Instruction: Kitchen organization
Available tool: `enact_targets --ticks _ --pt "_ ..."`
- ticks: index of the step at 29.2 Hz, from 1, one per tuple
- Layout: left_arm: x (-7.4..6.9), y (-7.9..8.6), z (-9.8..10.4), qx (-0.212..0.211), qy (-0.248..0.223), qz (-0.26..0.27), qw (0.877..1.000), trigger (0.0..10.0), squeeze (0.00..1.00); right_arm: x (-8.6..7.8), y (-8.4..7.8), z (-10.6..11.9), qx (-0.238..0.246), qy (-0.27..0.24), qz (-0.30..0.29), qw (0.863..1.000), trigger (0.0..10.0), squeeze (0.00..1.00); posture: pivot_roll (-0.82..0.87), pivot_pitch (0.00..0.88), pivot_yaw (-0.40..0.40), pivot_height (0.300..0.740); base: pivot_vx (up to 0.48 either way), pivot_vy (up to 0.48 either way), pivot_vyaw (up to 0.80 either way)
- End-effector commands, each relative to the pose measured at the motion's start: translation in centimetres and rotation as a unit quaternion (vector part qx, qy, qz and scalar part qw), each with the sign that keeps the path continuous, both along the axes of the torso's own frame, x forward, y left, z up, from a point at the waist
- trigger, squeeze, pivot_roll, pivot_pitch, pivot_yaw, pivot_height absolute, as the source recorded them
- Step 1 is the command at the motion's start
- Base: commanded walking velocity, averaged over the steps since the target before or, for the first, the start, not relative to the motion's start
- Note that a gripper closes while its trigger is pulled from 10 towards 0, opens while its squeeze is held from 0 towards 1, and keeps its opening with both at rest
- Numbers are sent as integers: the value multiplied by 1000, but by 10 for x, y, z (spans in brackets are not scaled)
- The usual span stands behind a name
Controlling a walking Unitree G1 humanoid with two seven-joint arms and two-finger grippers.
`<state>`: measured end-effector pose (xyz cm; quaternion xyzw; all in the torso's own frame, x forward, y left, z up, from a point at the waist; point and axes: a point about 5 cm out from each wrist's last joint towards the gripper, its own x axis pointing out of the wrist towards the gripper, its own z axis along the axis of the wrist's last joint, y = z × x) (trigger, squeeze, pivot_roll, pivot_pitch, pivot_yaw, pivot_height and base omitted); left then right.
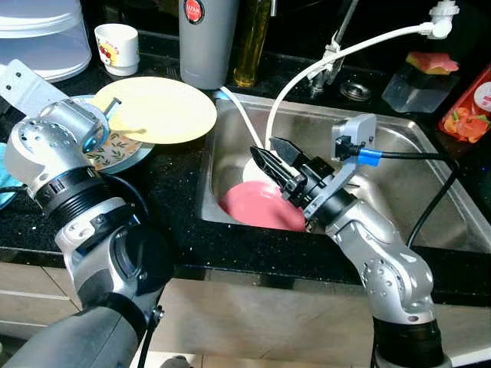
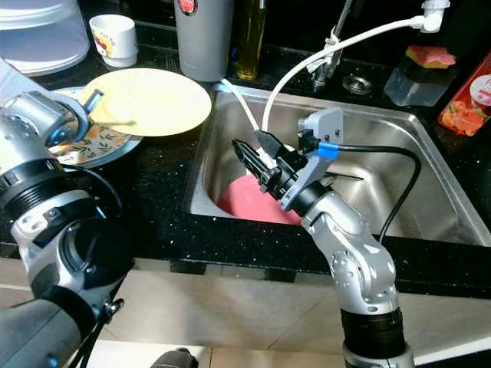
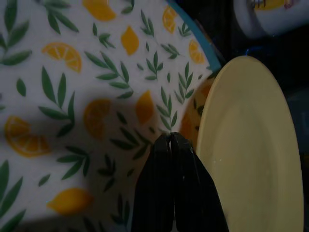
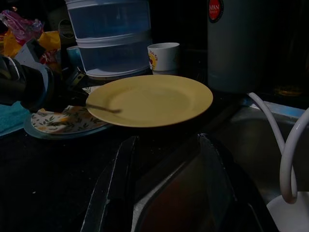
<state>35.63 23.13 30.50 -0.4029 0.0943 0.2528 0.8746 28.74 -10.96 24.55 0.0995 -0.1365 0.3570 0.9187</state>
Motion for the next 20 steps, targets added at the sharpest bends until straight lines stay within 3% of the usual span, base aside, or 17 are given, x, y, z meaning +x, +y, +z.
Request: enact_targets --ticks 1,2,4,5,6,8,9,13,14,15,16,20 --pt "0 3 5 39 -16 9 999 2941 0 -3 -1 0 3 1 5 1000 10000 0 317 68 -98 740 0 0 0" --pt "-3 8 15 97 -30 32 994 10000 0 -3 0 1 3 1 5 1000 10000 0 317 68 -98 740 0 0 0" --pt "-9 10 31 184 -40 67 980 10000 0 -3 -1 1 2 1 5 1000 10000 0 316 67 -99 740 0 0 0" --pt "-9 10 31 184 -40 67 980 10000 0 -3 -1 1 2 1 5 1000 10000 0 316 67 -99 740 0 0 0" --pt "-13 9 41 229 -41 88 969 10000 0 -3 -1 0 2 1 4 1000 10000 0 317 67 -99 740 0 0 0" --pt "-15 8 45 239 -42 93 966 10000 0 -3 -1 0 3 1 4 1000 10000 0 317 67 -99 740 0 0 0" --pt "-16 6 50 244 -47 94 964 10000 1000 -3 -1 0 3 2 4 1000 10000 0 318 68 -100 740 0 0 0" --pt "-16 4 51 232 -52 90 967 10000 1000 -5 1 0 1 4 12 1000 10000 0 316 68 -97 740 0 0 0" --pt "-12 -2 48 197 -68 55 976 10000 1000 -8 2 -2 -9 8 23 1000 10000 0 313 70 -96 740 0 0 0" --pt "-11 -4 47 191 -73 46 978 10000 404 -9 2 -3 -12 9 25 1000 10000 0 313 70 -96 740 0 0 0" --pt "-9 -9 43 158 -75 25 984 10000 0 -11 2 -5 -23 11 31 999 10000 0 303 72 -92 740 0 0 0" --pt "-4 -22 32 96 -68 -20 993 10000 0 -15 -1 -8 -48 15 39 998 10000 0 297 73 -91 740 0 0 0"
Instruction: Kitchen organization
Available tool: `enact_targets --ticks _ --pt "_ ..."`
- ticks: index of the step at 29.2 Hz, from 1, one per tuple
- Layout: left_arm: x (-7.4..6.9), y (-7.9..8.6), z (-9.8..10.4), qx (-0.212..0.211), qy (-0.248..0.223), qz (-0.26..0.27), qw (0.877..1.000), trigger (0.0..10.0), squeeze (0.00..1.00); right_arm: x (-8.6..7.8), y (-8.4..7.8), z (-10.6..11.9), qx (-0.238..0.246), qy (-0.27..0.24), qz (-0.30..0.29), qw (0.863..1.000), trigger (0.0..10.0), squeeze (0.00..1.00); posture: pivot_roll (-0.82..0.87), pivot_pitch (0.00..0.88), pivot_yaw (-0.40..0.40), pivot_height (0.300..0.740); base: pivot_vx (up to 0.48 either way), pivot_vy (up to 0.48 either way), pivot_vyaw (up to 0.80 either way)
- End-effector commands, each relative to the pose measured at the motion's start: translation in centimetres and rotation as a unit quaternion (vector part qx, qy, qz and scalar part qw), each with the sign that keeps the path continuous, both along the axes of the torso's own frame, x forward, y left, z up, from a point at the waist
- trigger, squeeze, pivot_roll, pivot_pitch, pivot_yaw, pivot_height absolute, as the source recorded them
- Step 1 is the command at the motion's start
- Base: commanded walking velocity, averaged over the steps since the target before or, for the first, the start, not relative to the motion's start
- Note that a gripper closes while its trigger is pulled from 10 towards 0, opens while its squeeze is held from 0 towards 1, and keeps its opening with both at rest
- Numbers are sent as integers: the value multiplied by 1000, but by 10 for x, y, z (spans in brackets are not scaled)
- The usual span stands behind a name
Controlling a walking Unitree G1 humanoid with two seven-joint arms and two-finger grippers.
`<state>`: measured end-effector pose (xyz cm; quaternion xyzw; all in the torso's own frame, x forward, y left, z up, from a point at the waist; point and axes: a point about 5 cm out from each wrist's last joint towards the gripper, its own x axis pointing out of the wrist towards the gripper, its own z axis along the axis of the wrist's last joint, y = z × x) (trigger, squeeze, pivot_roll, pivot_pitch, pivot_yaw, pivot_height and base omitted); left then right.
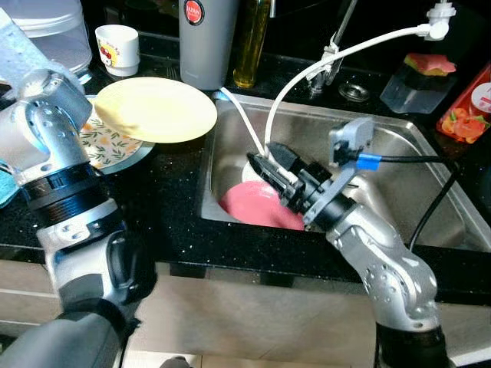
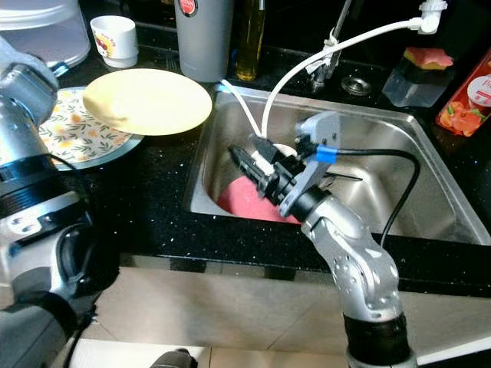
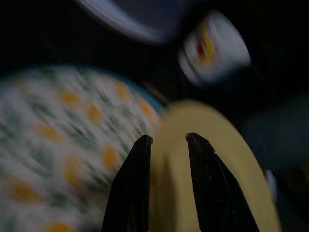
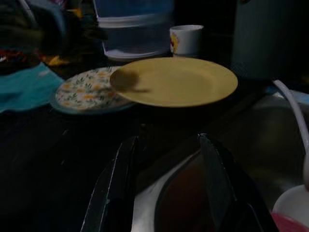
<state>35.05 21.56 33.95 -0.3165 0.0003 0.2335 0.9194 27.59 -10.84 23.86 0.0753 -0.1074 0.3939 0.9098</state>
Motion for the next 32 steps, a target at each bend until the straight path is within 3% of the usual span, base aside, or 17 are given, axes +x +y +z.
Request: enact_targets --ticks 1,4,9,13,14,16,21,32 --pt "3 -9 -6 -26 15 -31 999 10000 0 -3 -4 -1 -16 3 2 1000 10000 0 296 74 -91 740 0 0 0" --pt "5 -13 -13 -51 27 -50 997 10000 0 -2 -8 -1 -24 3 -4 1000 10000 0 294 75 -90 740 0 0 0" --pt "5 -8 -17 -49 43 -29 997 10000 0 -2 -9 0 -26 3 -6 1000 10000 0 295 76 -90 740 0 0 0" --pt "4 -3 -16 -32 43 -18 998 10000 0 -2 -9 -1 -27 4 -4 1000 10000 0 297 77 -90 740 0 0 0" --pt "1 7 -12 11 36 14 999 10000 0 -2 -9 -1 -28 5 -2 1000 10000 0 297 77 -90 740 0 0 0" --pt "-1 13 -9 37 34 38 998 10000 0 -2 -9 -2 -28 6 -1 1000 10000 0 297 77 -90 740 0 0 0" --pt "-1 17 -14 8 61 34 998 10000 0 -2 -9 -2 -28 7 -3 1000 10000 0 298 77 -92 740 0 0 0" --pt "6 7 -32 -57 81 -25 995 10000 0 -2 -10 -2 -25 6 -4 1000 10000 0 294 79 -92 740 0 0 0"
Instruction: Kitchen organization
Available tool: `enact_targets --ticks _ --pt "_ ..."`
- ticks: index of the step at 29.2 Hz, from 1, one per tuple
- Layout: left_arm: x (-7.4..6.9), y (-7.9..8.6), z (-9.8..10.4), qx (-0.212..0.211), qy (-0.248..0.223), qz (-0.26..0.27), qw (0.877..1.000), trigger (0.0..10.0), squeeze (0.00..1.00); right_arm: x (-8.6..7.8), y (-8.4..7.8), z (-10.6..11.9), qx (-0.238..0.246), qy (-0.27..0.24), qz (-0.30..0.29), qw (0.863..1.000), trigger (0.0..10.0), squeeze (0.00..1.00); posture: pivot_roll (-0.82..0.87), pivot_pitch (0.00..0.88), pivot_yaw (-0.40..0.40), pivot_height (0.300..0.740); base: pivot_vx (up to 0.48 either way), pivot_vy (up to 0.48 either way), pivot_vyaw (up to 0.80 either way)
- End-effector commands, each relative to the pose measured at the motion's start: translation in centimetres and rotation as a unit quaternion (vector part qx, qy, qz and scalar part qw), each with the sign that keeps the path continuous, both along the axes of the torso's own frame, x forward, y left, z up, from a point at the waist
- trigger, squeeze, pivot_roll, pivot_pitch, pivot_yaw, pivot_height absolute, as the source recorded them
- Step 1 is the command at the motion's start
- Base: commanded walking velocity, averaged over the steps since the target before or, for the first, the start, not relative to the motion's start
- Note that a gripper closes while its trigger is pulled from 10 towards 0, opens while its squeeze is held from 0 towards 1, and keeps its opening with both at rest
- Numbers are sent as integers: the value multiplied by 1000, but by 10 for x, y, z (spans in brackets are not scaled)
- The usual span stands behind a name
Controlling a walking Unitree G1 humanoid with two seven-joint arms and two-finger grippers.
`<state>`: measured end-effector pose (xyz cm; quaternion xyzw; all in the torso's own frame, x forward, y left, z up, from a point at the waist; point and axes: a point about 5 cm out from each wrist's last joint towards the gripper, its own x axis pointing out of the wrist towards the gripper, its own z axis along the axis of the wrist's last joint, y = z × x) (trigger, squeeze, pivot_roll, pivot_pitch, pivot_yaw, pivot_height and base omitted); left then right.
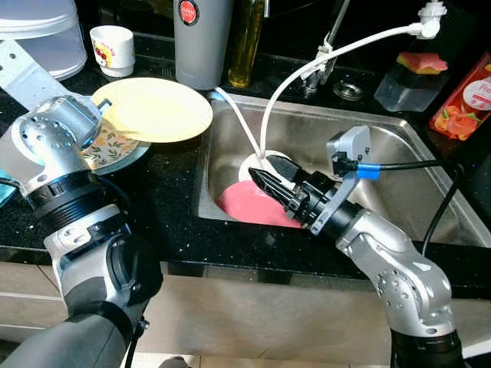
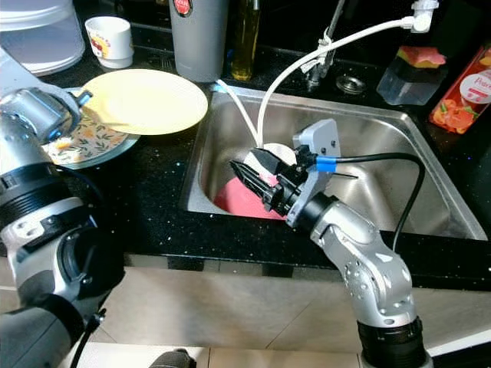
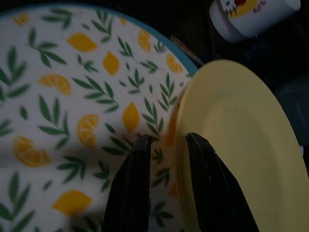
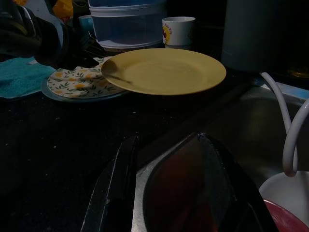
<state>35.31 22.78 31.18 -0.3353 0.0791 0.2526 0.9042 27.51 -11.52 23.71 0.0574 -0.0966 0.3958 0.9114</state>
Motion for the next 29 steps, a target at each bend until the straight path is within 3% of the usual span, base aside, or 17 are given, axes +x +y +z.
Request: enact_targets --ticks 1,8,9,10,11,12,16,19,21,25,27,28,29 --pt "4 -5 -4 -18 6 -20 1000 10000 0 -1 -3 0 -5 3 -4 1000 10000 0 294 79 -92 740 0 0 0" --pt "7 -6 -8 -47 8 -41 998 10000 0 -1 -2 0 -3 2 -2 1000 10000 0 295 78 -91 740 0 0 0" --pt "7 -7 -10 -65 9 -48 997 9412 0 -1 -2 1 -3 1 -2 1000 10000 0 295 78 -91 740 0 0 0" --pt "8 -8 -11 -78 9 -52 996 8196 0 -1 -2 1 -2 1 -2 1000 10000 0 296 79 -92 740 0 0 0" --pt "8 -8 -11 -86 8 -53 995 8196 0 -1 -2 1 -2 1 -2 1000 10000 0 296 79 -92 740 0 0 0" --pt "9 -8 -12 -97 6 -54 994 0 0 -1 -2 1 -2 1 -2 1000 10000 0 295 79 -92 740 0 0 0" --pt "10 -6 -12 -111 -6 -53 992 0 0 -1 -1 1 -1 1 -2 1000 10000 0 293 79 -92 740 0 0 0" --pt "12 -5 -7 -138 -44 -65 987 0 0 -1 -1 2 0 1 -1 1000 10000 0 294 78 -93 740 0 0 0" --pt "12 -7 9 -141 -100 -84 981 0 0 -1 -1 2 0 1 -1 1000 10000 0 293 77 -93 740 0 0 0" --pt "11 -14 25 -147 -139 -111 973 0 0 -1 -1 3 0 0 -1 1000 10000 0 293 77 -93 740 0 0 0" --pt "8 -29 40 -134 -179 -169 960 0 0 -1 -1 3 0 0 0 1000 10000 0 293 73 -93 740 0 0 0" --pt "8 -29 40 -134 -179 -169 960 0 0 -1 -1 3 0 0 0 1000 10000 0 293 73 -93 740 0 0 0" --pt "5 -37 45 -126 -187 -194 955 10000 0 -1 -1 3 0 0 -1 1000 10000 0 294 71 -93 740 0 0 0"
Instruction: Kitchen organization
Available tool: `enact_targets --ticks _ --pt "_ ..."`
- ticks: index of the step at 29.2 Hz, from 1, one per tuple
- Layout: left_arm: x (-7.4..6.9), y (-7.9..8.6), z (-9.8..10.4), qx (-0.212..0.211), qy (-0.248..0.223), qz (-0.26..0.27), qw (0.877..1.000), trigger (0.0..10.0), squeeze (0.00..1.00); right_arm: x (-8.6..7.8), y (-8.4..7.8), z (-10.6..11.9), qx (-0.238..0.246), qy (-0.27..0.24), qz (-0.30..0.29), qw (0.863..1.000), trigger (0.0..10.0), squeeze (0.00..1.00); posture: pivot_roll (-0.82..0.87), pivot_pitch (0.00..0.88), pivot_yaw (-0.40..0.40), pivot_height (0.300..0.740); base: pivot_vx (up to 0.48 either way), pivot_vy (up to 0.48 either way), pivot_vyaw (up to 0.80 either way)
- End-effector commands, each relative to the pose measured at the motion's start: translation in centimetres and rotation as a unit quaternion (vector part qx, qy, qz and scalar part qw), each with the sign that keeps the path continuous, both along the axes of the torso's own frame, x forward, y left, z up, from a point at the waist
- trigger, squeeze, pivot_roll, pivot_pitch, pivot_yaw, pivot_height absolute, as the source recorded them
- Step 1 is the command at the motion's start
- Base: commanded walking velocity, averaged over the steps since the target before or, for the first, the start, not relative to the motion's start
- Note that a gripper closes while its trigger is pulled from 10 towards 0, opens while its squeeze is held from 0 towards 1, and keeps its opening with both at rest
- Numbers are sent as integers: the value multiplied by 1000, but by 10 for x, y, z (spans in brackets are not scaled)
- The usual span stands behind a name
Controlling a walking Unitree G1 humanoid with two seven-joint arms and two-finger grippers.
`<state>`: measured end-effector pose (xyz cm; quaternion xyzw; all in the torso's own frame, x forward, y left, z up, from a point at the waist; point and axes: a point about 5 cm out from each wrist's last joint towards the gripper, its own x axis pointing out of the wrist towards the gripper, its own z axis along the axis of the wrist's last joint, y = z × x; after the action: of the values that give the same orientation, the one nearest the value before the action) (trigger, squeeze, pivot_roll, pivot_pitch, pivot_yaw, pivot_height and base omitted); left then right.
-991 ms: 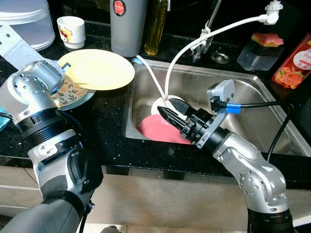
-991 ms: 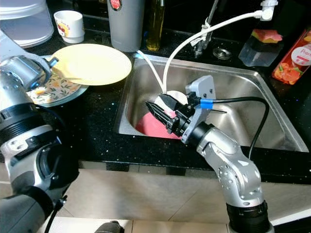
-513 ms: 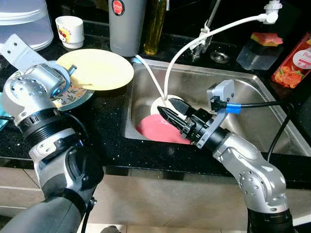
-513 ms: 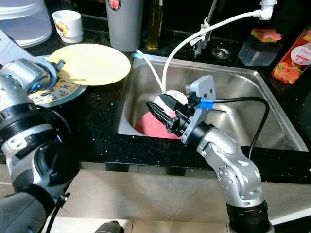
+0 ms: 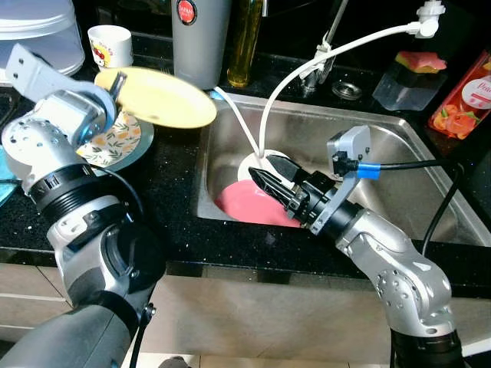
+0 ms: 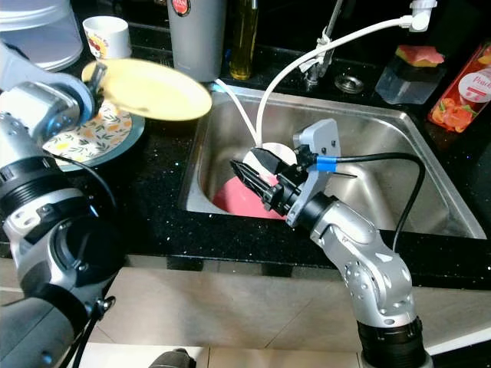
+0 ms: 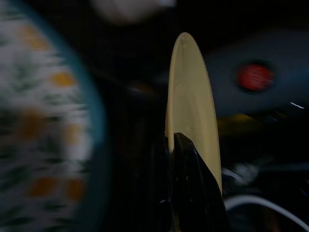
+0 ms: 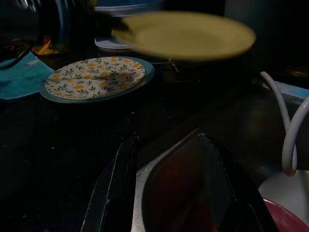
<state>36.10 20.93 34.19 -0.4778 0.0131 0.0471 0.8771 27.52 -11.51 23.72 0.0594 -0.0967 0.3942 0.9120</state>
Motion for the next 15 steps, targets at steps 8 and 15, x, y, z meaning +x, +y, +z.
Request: enact_targets --ticks 8,15 --pt "-21 -74 21 116 -75 -228 964 10000 0 -1 -1 3 -2 -2 1 1000 10000 0 300 66 -92 740 0 0 0" --pt "-14 -92 -14 216 2 -261 941 10000 0 4 -5 2 2 -1 -17 1000 10000 0 301 61 -94 740 0 0 0"
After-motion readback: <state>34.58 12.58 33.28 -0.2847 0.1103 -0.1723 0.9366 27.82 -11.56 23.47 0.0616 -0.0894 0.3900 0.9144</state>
